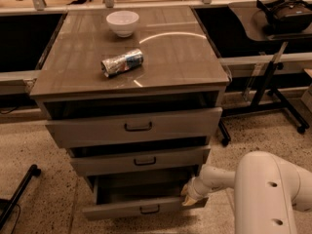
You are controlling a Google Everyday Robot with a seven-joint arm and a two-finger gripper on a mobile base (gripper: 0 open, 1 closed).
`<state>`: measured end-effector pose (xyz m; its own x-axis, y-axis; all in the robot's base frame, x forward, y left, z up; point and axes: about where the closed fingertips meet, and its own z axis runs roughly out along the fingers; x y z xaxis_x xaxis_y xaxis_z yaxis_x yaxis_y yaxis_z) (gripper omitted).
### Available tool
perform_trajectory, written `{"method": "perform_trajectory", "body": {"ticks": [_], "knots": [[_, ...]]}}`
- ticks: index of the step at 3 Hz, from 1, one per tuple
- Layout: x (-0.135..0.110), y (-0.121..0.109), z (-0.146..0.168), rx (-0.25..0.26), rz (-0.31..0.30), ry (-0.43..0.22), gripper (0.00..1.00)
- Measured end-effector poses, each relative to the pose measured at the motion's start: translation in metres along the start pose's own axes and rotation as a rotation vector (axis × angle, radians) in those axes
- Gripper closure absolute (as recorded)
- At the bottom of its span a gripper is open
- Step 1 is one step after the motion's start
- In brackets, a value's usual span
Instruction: Open bottom drawer
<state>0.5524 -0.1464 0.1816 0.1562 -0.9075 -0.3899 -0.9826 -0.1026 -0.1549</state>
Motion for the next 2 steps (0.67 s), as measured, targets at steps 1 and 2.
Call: {"method": "perform_trajectory", "body": {"ticks": [1, 2], "knots": [[-0.002, 0.007, 0.001, -0.009, 0.002, -0.014, 1.0], [-0.008, 0.022, -0.001, -0.033, 0.007, -0.053, 1.0]]}}
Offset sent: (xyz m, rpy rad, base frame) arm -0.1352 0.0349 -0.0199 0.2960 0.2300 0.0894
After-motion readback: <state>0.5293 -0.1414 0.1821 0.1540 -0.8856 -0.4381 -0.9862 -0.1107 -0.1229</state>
